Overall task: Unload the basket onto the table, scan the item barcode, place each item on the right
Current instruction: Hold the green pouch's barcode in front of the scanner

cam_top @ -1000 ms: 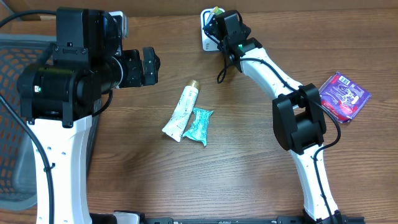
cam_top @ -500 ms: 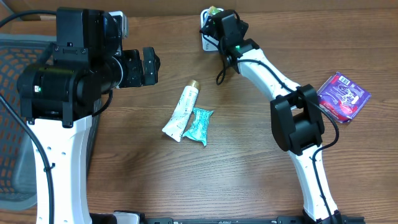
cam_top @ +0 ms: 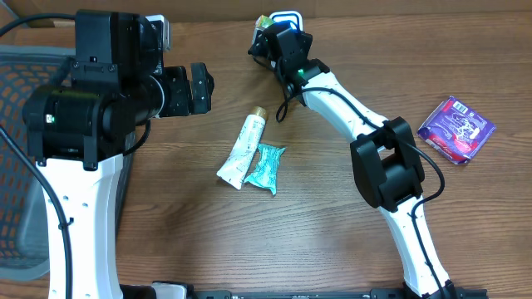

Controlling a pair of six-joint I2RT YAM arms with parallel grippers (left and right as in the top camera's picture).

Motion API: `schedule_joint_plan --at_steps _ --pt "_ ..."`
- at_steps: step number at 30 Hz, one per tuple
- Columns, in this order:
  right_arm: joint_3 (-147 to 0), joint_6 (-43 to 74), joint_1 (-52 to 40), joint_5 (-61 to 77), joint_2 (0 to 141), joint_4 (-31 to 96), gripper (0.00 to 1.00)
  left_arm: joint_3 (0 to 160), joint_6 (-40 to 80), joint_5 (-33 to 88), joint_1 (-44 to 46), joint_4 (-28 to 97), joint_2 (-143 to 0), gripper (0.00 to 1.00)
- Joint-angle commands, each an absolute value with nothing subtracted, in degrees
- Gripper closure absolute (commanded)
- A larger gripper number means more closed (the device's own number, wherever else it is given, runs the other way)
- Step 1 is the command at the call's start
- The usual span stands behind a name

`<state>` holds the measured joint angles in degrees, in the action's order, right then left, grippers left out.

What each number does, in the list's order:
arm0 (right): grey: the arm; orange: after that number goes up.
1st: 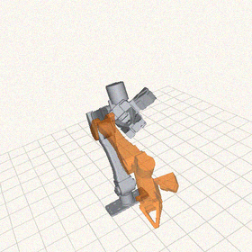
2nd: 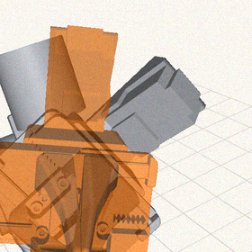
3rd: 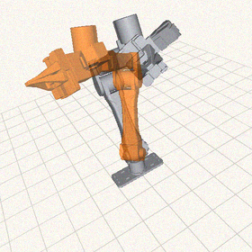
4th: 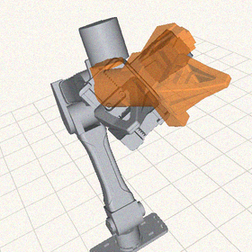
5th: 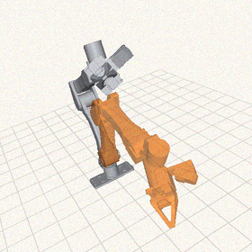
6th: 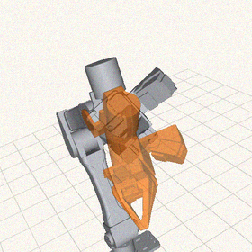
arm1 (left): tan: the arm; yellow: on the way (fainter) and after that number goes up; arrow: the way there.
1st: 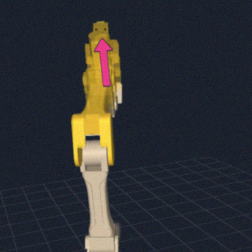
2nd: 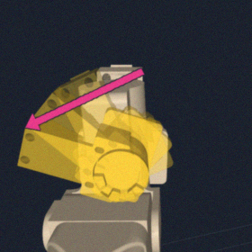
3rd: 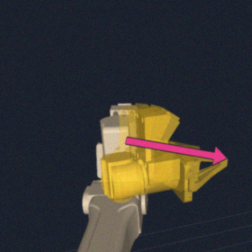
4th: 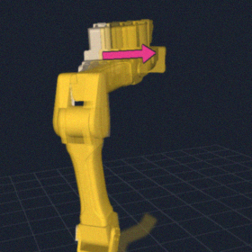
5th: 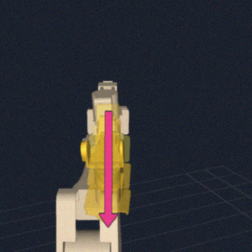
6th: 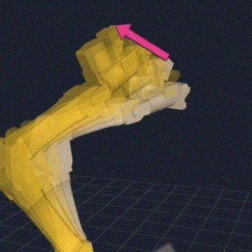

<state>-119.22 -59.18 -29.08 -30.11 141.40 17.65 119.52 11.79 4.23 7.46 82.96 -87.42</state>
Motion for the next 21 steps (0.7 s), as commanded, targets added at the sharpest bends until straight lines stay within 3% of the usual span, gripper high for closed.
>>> schedule_joint_plan --at_steps 1,21 --pt "-120.03 -58.15 -27.88 -31.11 140.70 17.04 0.96 120.05 10.72 4.03 7.53 82.91 -87.74 0.00" --pt "-120.03 -54.00 -25.43 -27.33 140.70 18.46 0.96 120.05 10.72 4.03 7.53 82.94 -87.74 0.00"
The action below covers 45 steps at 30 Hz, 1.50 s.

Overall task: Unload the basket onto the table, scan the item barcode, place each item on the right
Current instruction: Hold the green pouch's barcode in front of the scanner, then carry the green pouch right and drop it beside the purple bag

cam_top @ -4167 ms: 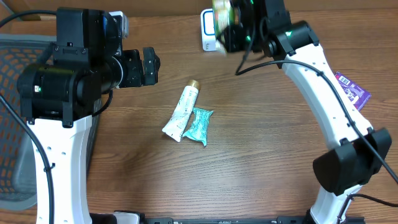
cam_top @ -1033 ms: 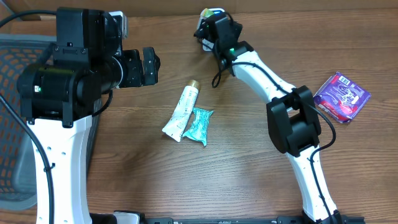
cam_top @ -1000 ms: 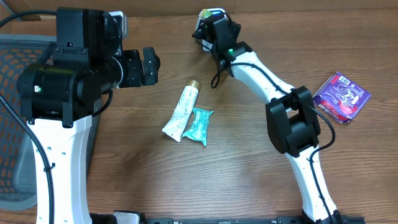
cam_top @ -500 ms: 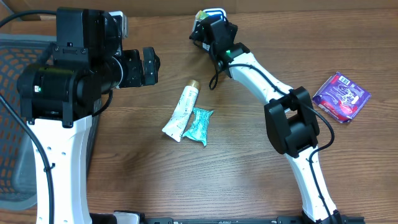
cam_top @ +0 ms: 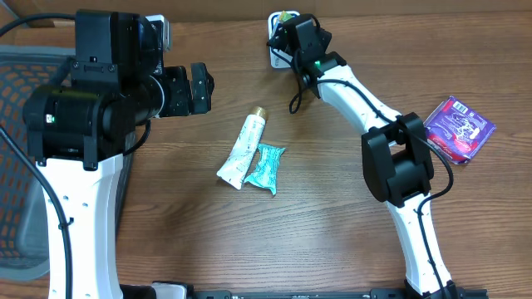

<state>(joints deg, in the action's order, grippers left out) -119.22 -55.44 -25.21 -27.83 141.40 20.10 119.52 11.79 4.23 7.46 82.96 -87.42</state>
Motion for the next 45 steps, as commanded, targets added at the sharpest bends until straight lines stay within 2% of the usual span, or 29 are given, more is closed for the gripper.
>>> schedule_joint_plan --at_steps 1,14,22,27,33,39,45 --pt "-120.03 -54.00 -25.43 -27.33 140.70 18.37 0.96 120.05 10.72 4.03 7.53 82.94 -87.74 0.00" --pt "-120.03 -53.95 -25.43 -26.92 140.57 18.11 0.96 120.05 10.72 4.03 7.53 82.94 -87.74 0.01" --pt "-120.03 -49.23 -25.43 -26.30 136.14 18.26 0.96 120.05 10.72 4.03 7.53 82.91 -87.74 0.00" --pt "-120.03 -44.84 -25.43 -25.93 130.93 22.96 0.96 120.05 10.72 4.03 7.53 82.91 -87.74 0.00" --pt "-120.03 -34.00 -25.41 -13.28 120.68 39.35 0.96 120.05 10.72 4.03 7.53 82.91 -87.74 0.00" --pt "-120.03 -12.95 -23.22 3.53 110.67 60.84 0.96 120.05 10.72 4.03 7.53 82.91 -87.74 0.00" --pt "-119.63 1.02 -16.84 6.15 109.71 80.23 0.96 120.05 10.70 4.03 7.53 82.91 -87.74 0.00"
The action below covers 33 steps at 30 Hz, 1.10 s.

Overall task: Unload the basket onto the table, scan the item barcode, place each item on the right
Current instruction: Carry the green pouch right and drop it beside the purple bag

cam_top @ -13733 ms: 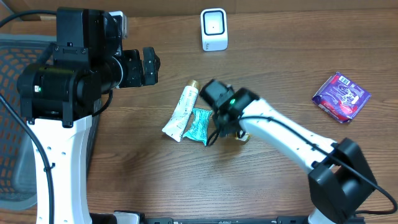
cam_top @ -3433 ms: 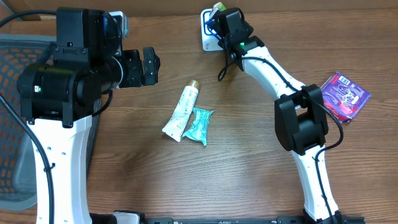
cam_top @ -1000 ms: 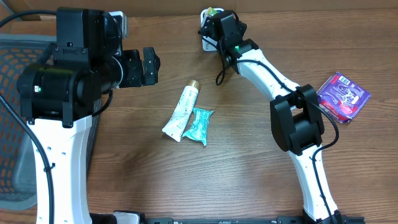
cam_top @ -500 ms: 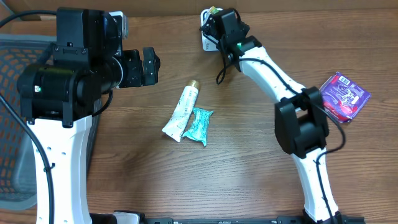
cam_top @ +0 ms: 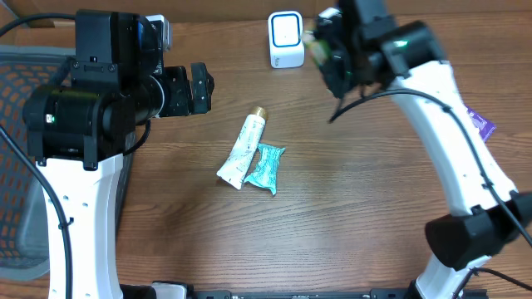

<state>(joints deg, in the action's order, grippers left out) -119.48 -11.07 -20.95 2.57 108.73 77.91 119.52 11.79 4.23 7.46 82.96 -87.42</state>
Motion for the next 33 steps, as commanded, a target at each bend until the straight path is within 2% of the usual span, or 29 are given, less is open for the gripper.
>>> schedule_joint_plan --at_steps 1,5,11,22,33 --pt "-118.80 3.40 -15.29 6.11 110.28 81.45 0.96 120.05 10.72 4.03 7.53 82.91 -87.74 0.01" --pt "-111.22 9.63 -10.09 6.11 111.26 78.41 0.96 120.05 10.70 4.03 7.53 82.91 -87.74 0.01" --pt "-94.45 22.83 -3.25 6.09 111.26 62.61 0.96 120.05 10.72 4.03 7.53 82.94 -87.74 0.00" --pt "-75.46 31.40 6.92 1.30 111.26 38.11 0.96 120.05 10.72 4.03 7.53 82.91 -87.74 0.00" --pt "-73.87 31.53 14.94 0.19 111.24 38.94 0.95 120.05 10.72 4.03 7.53 82.94 -87.74 0.00"
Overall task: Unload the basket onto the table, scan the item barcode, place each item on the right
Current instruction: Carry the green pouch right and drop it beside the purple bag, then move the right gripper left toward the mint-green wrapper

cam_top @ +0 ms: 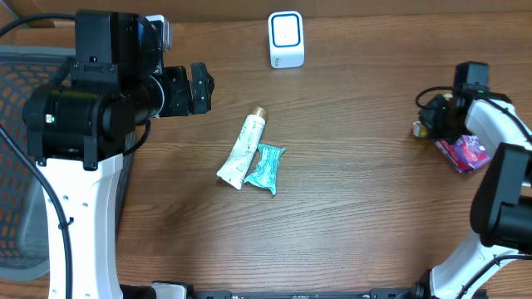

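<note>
The white scanner point(287, 39) with a blue-lit face stands at the back middle of the table. My right gripper point(429, 124) is low at the far right, shut on a small yellow-green item point(420, 129) that pokes out on its left. It is far from the scanner and right beside a purple packet point(467, 153). My left gripper point(198, 89) hovers at the left, open and holding nothing.
A white tube point(243, 149) and a teal packet point(268, 168) lie side by side at the table's middle. A grey mesh basket point(21, 166) sits off the left edge, behind the left arm.
My right gripper has moved with the small item from just right of the scanner to the far right of the table, low beside the purple packet. The left arm is unchanged.
At first my right gripper held the small item right at the scanner's face, and it was still there a moment later. Then it was raised to the scanner's right. Now it is down at the far right by the purple packet.
</note>
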Controlling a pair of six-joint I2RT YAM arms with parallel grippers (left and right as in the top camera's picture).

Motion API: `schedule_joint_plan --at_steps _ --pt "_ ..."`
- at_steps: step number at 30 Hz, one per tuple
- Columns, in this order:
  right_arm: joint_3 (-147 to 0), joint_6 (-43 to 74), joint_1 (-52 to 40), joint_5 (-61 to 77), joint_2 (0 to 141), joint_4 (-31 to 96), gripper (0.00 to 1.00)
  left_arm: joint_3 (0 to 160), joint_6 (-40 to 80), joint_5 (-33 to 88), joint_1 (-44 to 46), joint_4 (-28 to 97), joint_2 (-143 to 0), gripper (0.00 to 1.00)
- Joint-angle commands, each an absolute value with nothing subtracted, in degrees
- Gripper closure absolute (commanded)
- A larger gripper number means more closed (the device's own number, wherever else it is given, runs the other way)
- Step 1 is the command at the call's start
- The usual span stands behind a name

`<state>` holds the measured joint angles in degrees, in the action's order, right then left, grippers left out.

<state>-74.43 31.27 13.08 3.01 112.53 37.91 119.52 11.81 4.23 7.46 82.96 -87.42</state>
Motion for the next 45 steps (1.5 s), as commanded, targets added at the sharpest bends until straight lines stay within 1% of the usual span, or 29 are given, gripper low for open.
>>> schedule_joint_plan --at_steps 1,3,4,5,8,9,14,18,23,27,30,38,45 --pt "-73.95 31.53 15.46 0.19 111.24 39.79 0.93 120.05 10.72 4.03 7.53 82.91 -87.74 0.00" --pt "-74.06 31.44 16.08 1.17 111.13 41.23 0.85 120.05 10.70 4.03 7.53 82.91 -87.74 0.00" --pt "-74.35 30.28 16.29 2.33 111.11 42.48 0.75 120.05 10.72 4.03 7.53 82.94 -87.74 0.01" --pt "-74.83 28.29 16.38 3.75 111.11 43.46 0.58 120.05 10.72 4.03 7.53 82.91 -87.74 0.00" --pt "-76.93 25.45 16.36 5.69 110.85 46.22 0.26 120.05 10.72 4.03 7.53 82.91 -87.74 0.00" --pt "-77.76 25.47 16.36 5.72 110.48 47.27 0.21 120.05 10.72 4.03 7.53 82.94 -87.74 0.00" --pt "-81.84 25.39 15.77 5.69 105.89 51.46 0.12 120.05 10.72 4.03 7.53 82.94 -87.74 0.00" --pt "-84.18 24.99 14.33 5.69 100.88 54.28 0.00 120.05 10.72 4.03 7.53 82.91 -87.74 0.01" --pt "-84.36 24.99 10.79 5.74 96.29 56.45 0.00 120.05 10.72 4.03 7.53 82.91 -87.74 0.00" --pt "-84.29 24.97 6.04 9.98 96.07 58.54 0.00 120.05 10.72 4.03 7.53 82.91 -87.74 0.01" --pt "-83.26 24.12 0.36 13.76 96.62 58.24 0.00 120.05 10.72 4.03 7.53 82.91 -87.74 0.00" --pt "-79.75 24.16 -15.70 17.43 100.16 54.43 0.00 120.05 10.72 4.03 7.53 82.91 -87.74 0.00" --pt "-79.15 33.76 -26.00 17.67 104.77 50.43 0.00 120.05 10.70 4.03 7.53 82.94 -87.74 0.01"
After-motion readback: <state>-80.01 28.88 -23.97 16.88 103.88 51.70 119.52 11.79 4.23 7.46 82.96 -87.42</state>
